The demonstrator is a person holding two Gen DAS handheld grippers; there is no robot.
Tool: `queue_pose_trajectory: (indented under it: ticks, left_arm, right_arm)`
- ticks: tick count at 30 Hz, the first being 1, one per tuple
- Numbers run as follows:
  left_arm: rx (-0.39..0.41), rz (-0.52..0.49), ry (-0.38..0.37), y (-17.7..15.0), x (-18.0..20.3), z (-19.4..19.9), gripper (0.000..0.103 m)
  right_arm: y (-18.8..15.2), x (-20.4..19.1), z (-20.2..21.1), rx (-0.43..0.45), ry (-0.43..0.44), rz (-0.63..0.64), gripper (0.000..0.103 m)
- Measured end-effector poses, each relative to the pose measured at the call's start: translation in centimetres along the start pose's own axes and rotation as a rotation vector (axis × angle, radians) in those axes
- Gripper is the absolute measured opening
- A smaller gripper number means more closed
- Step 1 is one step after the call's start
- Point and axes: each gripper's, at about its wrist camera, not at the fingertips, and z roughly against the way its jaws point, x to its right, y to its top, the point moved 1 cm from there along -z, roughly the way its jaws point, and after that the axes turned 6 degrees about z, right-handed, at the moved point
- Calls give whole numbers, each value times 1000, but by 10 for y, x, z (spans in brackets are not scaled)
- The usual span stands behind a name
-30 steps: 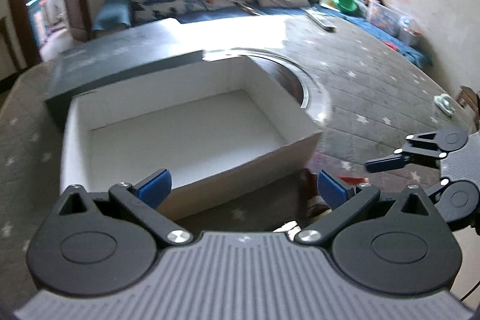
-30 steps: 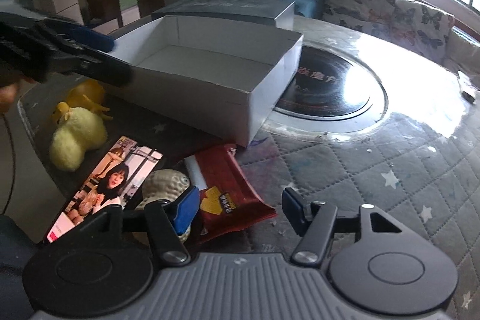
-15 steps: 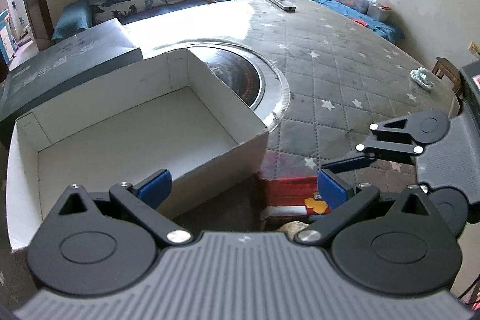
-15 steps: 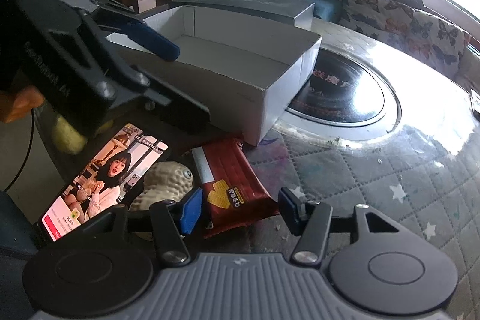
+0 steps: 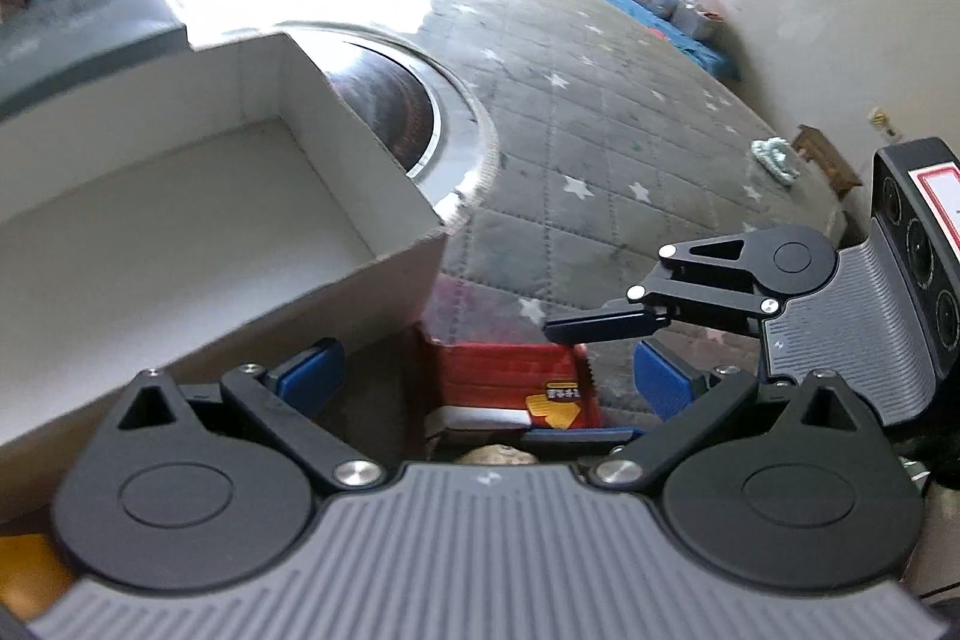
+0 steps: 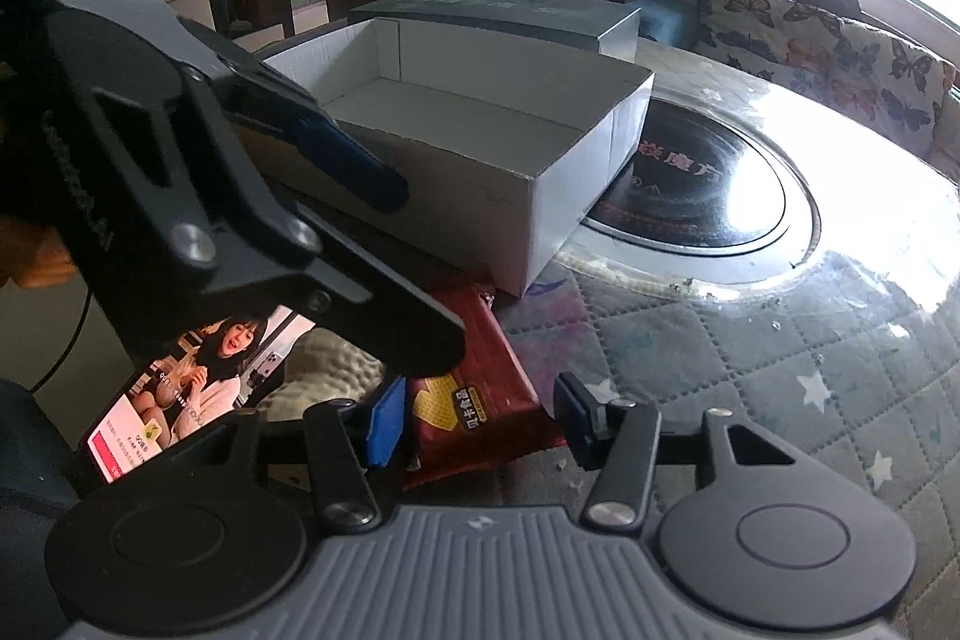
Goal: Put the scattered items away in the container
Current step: 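Lower the right tool onto the red snack bar and close it, then carry the red snack bar into the white box and open the right tool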
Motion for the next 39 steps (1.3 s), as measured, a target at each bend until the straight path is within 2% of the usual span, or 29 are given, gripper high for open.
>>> queue_pose_trajectory:
  ticks: [5, 6, 9, 14, 19, 23, 31, 39]
  left_arm:
    - [-39, 33, -66, 2, -3, -14, 101]
    - [-48, 35, -80, 1, -3, -17, 97]
    - [-78, 36, -114, -1, -1, -25, 94]
    - [-100, 23, -118, -6, 2, -37, 86]
    - [-86, 20, -110, -6, 0, -36, 74]
    - [-74, 19, -108, -6, -1, -32, 67]
    - [25, 12, -119, 3, 4, 8, 67]
    - [169, 5, -83, 27, -4, 64, 67]
  right_arm:
    - [-5, 2, 6, 3, -1, -19, 52]
    - [-7, 3, 7, 4, -2, -24, 52]
    - [-10, 5, 9, 8, -5, -33, 53]
    - [-10, 6, 5, 7, -7, -35, 53]
    - [-9, 5, 5, 8, -7, -39, 45]
    - [-8, 0, 6, 5, -19, -33, 43]
    - [10, -14, 28, 49, -69, 26, 41]
    - [54, -21, 50, 151, -91, 108, 41]
